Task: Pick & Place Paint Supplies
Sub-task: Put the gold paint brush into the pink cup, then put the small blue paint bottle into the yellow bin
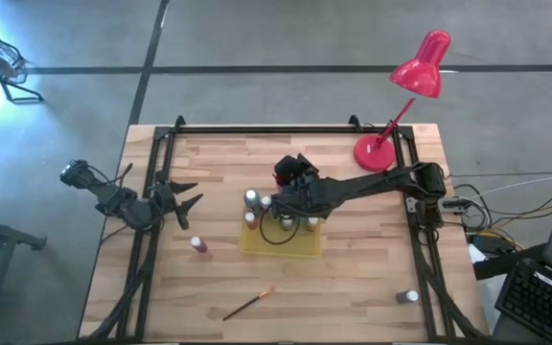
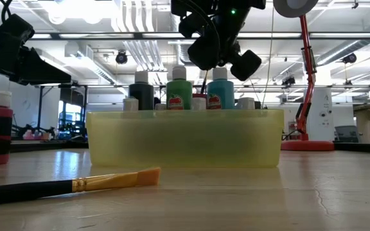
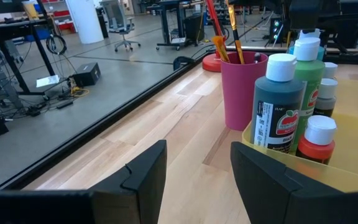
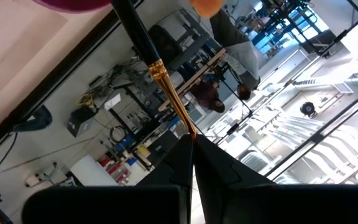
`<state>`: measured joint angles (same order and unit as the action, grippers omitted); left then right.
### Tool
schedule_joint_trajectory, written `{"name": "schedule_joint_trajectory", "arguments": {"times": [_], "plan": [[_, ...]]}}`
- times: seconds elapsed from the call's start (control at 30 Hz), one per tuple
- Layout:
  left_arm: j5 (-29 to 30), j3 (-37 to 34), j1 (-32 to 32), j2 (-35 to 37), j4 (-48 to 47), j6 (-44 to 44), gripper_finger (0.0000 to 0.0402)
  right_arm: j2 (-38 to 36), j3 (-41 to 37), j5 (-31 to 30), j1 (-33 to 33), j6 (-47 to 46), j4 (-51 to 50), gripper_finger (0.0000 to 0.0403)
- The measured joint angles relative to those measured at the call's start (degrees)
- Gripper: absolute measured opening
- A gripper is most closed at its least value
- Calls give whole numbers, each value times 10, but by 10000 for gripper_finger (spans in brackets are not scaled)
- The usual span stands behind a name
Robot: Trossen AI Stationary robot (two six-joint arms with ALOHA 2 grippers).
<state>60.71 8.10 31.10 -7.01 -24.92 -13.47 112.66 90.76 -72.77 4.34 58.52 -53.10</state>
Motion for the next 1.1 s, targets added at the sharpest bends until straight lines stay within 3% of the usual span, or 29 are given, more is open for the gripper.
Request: {"name": "schedule_joint_trajectory", "arguments": {"times": [0.2, 0.67, 0.9, 1.1], "plan": [[0, 0, 0, 0, 0, 0, 184, 0, 0, 3, 0, 0, 14, 20], [0, 0, 0, 0, 0, 0, 184, 3, 39, 10, 3, -1, 14, 116], [0, 0, 0, 0, 0, 0, 184, 3, 118, 7, 19, -63, 11, 132], [0, 0, 0, 0, 0, 0, 184, 0, 231, 6, 46, -144, -41, 121]]}}
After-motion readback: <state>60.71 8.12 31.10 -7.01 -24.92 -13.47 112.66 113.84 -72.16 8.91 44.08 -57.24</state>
